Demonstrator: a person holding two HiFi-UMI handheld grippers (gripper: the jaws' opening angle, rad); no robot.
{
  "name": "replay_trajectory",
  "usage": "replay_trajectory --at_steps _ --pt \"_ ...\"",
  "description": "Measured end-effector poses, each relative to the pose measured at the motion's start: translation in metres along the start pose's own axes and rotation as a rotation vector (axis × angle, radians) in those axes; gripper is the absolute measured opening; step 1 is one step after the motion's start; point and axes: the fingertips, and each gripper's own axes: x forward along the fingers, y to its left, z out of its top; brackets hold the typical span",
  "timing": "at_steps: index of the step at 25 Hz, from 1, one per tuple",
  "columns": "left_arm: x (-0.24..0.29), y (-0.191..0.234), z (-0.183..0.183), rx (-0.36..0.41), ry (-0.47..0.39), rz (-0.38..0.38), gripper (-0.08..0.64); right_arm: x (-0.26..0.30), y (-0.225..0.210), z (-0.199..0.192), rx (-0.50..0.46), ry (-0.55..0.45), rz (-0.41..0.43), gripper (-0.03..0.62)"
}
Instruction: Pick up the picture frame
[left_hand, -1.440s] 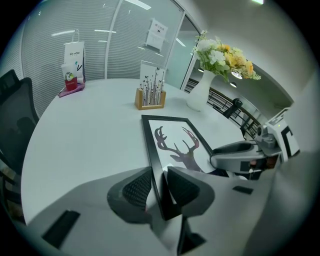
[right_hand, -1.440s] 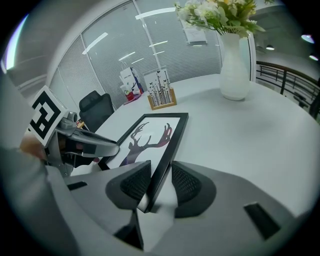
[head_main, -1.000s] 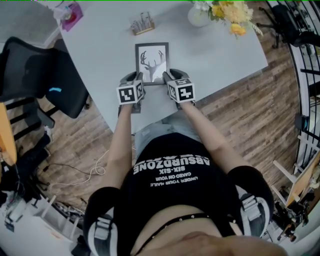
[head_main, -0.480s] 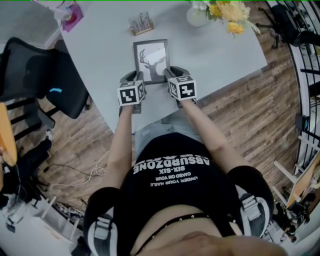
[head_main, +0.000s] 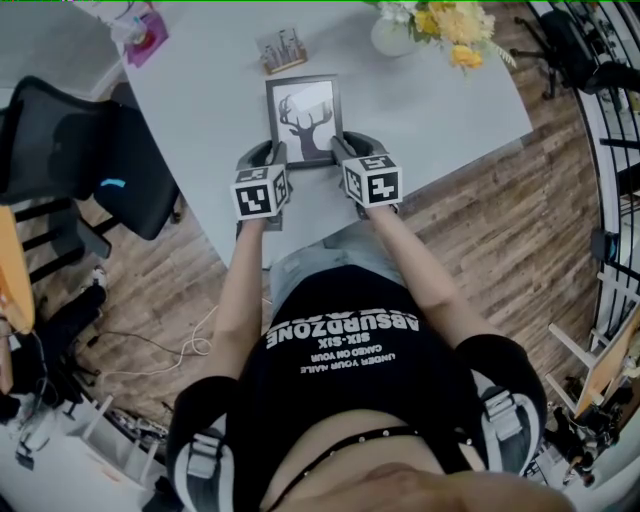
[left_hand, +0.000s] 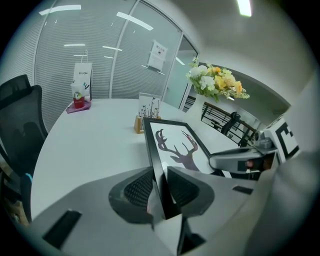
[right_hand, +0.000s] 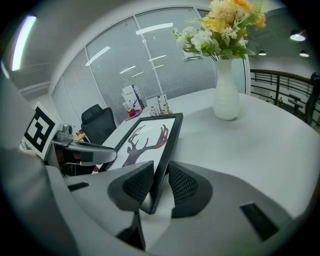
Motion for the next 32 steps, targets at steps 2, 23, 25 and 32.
replay_trajectory --at_steps 2,23,25,32 --pt "-0.006 -0.003 0.006 0.009 -0.021 -0.005 0.100 -0.007 0.002 0.006 -0.003 -0.019 -0.002 0.106" --pt "-0.086 -0.035 0.054 0.087 -0.224 -0.045 0.098 -0.080 0.031 0.053 -0.028 -0.201 0.040 0.104" --pt "-0.094 -0.037 0.055 0.097 -0.238 -0.049 0.100 -0.086 0.035 0.054 -0.026 -0.217 0.051 0.104" --pt "-0.115 -0.044 0.054 0.124 -0.275 -0.057 0.100 -0.104 0.046 0.054 -0.055 -0.246 0.060 0.104"
